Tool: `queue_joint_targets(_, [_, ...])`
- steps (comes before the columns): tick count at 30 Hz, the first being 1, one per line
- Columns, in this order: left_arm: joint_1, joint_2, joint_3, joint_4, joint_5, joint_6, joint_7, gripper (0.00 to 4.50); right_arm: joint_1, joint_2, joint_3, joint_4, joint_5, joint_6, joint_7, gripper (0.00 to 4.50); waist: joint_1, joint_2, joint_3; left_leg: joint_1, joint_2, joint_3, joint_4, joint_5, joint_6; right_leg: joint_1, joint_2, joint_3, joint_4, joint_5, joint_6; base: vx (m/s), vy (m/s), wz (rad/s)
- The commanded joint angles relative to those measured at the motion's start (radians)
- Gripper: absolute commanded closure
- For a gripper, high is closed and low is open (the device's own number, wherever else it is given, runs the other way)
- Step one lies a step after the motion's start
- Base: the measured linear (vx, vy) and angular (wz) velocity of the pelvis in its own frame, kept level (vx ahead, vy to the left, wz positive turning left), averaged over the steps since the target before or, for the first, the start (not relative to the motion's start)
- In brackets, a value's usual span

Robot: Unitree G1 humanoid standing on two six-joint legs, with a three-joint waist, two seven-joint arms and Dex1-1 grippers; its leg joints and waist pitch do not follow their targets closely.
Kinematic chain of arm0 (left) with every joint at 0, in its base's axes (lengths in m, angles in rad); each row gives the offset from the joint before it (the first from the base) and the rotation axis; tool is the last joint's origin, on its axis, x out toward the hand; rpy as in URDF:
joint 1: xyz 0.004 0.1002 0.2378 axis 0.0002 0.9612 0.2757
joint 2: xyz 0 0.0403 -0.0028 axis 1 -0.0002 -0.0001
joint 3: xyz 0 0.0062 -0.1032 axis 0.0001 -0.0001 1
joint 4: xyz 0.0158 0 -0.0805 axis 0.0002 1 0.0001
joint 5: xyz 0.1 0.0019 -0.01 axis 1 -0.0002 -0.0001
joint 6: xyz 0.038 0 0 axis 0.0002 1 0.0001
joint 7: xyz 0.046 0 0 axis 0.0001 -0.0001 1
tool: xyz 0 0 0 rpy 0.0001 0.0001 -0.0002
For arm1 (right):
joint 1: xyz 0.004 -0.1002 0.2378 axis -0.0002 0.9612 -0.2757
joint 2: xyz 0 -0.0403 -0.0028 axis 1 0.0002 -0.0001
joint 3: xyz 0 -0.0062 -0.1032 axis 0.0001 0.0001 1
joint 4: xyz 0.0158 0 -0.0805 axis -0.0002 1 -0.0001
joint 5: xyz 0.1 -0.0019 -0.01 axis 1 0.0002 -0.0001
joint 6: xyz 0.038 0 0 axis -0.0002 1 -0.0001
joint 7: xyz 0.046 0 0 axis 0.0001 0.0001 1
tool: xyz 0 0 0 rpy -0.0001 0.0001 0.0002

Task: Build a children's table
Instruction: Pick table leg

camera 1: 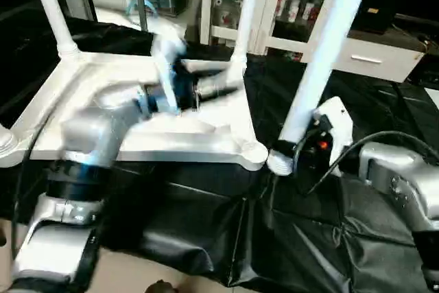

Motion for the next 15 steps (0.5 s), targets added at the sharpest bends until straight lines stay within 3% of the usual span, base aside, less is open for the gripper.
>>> queue_joint_targets(1, [0.016, -0.001, -0.124, 0.074, 0.116, -0.092, -0.032, 1.23, 0.005, 0.002, -0.04, -0.025, -0.012, -0.012, -0.042, 2.6, -0.006, 0.006, -0.072, 0.016, 0.031, -0.01, -0.078, -0.194, -0.045, 0.046, -0.062, 0.047, -0.082, -0.257, -0.093, 0.0, 0.0, 0.0])
queue_joint_targets(2, [0.011, -0.005, -0.173, 0.165, 0.18, -0.163, -0.037, 1.23, 0.016, 0.003, -0.043, -0.043, -0.016, -0.008, -0.049, 2.6, -0.007, 0.02, -0.073, 0.016, 0.032, -0.011, -0.079, -0.195, -0.056, 0.045, -0.064, 0.048, -0.077, -0.234, -0.103, 0.0, 0.0, 0.0])
queue_joint_targets(3, [0.011, -0.005, -0.173, 0.165, 0.18, -0.163, -0.037, 1.23, 0.016, 0.003, -0.043, -0.043, -0.016, -0.008, -0.049, 2.6, -0.008, 0.015, -0.072, 0.015, 0.03, -0.009, -0.078, -0.197, -0.053, 0.045, -0.06, 0.048, -0.084, -0.23, -0.1, 0.0, 0.0, 0.0])
queue_joint_targets(4, [0.001, -0.014, -0.183, 0.216, 0.206, -0.204, -0.033, 1.23, 0.024, -0.003, -0.042, -0.057, -0.013, -0.002, -0.042, 2.6, -0.007, 0.024, -0.075, 0.018, 0.031, -0.01, -0.077, -0.204, -0.063, 0.047, -0.063, 0.047, -0.075, -0.212, -0.109, 0.0, 0.0, 0.0])
queue_joint_targets(5, [-0.016, -0.038, -0.181, 0.293, 0.22, -0.24, -0.05, 1.23, 0.038, -0.014, -0.04, -0.081, -0.01, 0.002, -0.033, 2.6, -0.009, 0.025, -0.074, 0.016, 0.03, -0.011, -0.077, -0.221, -0.062, 0.051, -0.064, 0.047, -0.078, -0.203, -0.122, 0.0, 0.0, 0.0])
queue_joint_targets(7, [-0.021, -0.046, -0.179, 0.312, 0.22, -0.245, -0.065, 1.23, 0.042, -0.019, -0.038, -0.087, -0.01, 0.002, -0.031, 2.6, -0.008, 0.019, -0.075, 0.016, 0.032, -0.011, -0.076, -0.219, -0.057, 0.053, -0.068, 0.047, -0.074, -0.19, -0.143, 0.0, 0.0, 0.0])
queue_joint_targets(10, [-0.043, -0.061, -0.198, 0.386, 0.256, -0.296, -0.082, 1.23, 0.058, -0.028, -0.04, -0.105, -0.007, 0.003, -0.029, 2.61, -0.009, 0.03, -0.074, 0.017, 0.033, -0.011, -0.075, -0.226, -0.047, 0.052, -0.068, 0.047, -0.076, -0.192, -0.166, 0.0, 0.0, 0.0])
queue_joint_targets(11, [-0.075, -0.074, -0.221, 0.472, 0.295, -0.358, -0.042, 1.23, 0.068, -0.03, -0.042, -0.121, -0.007, 0.007, -0.031, 2.61, -0.011, 0.028, -0.072, 0.017, 0.03, -0.009, -0.075, -0.238, -0.041, 0.051, -0.065, 0.046, -0.084, -0.211, -0.159, 0.0, 0.0, 0.0])
queue_joint_targets(15, [-0.11, -0.098, -0.229, 0.572, 0.314, -0.4, -0.007, 1.23, 0.081, -0.032, -0.046, -0.142, -0.001, 0.014, -0.033, 2.61, -0.009, 0.03, -0.074, 0.016, 0.029, -0.011, -0.073, -0.238, -0.034, 0.055, -0.068, 0.048, -0.085, -0.231, -0.152, 0.0, 0.0, 0.0])
